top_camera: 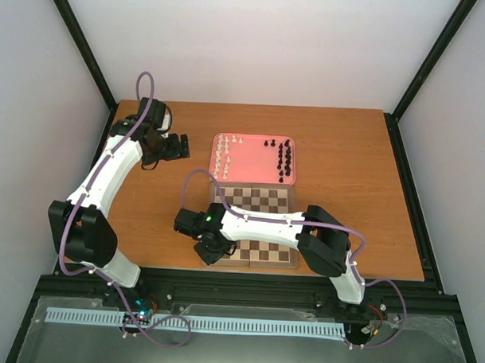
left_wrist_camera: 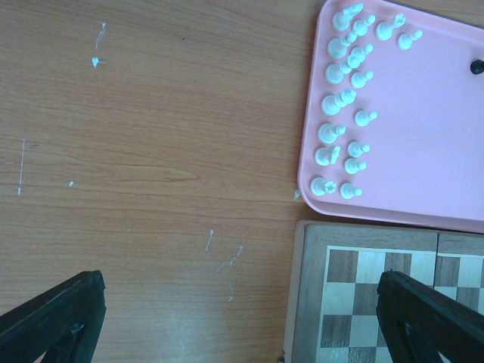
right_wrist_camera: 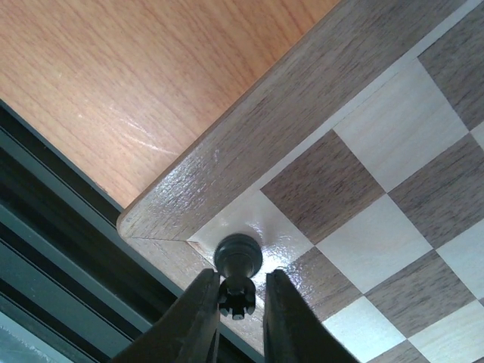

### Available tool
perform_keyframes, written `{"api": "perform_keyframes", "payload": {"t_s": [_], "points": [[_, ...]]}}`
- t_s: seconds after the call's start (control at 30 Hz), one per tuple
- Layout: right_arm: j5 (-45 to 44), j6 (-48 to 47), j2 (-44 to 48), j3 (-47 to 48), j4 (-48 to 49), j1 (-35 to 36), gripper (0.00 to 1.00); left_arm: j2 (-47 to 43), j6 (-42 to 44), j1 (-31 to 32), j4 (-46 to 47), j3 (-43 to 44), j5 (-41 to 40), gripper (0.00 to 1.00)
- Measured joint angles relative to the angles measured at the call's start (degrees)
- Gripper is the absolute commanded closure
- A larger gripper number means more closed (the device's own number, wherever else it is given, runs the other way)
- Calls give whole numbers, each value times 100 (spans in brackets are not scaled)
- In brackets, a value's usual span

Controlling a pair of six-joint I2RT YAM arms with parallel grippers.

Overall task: Set up the chess pieces on the board
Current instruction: Place the chess piece on the chessboard.

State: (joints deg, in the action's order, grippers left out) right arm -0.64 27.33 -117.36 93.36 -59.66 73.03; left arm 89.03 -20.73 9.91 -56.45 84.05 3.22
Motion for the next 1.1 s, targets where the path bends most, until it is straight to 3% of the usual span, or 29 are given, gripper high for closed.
{"api": "perform_keyframes", "payload": {"t_s": [0.17, 0.37, 0.67, 0.93, 1.1], "points": [[33, -57, 0, 0, 4, -4, 68, 0, 0, 0, 2, 0, 0, 0], [72, -151, 0, 0, 35, -4, 65, 2, 0, 0, 2, 0, 0, 0], [-96, -190, 2, 94, -26, -26, 43, 7, 0, 0, 2, 0, 2, 0], [-247, -236, 452, 743, -216, -321, 43, 7, 0, 0, 2, 0, 4, 0], [-404, -144, 1093, 734, -251, -1392, 45, 7, 2, 0, 2, 0, 2, 0]]}}
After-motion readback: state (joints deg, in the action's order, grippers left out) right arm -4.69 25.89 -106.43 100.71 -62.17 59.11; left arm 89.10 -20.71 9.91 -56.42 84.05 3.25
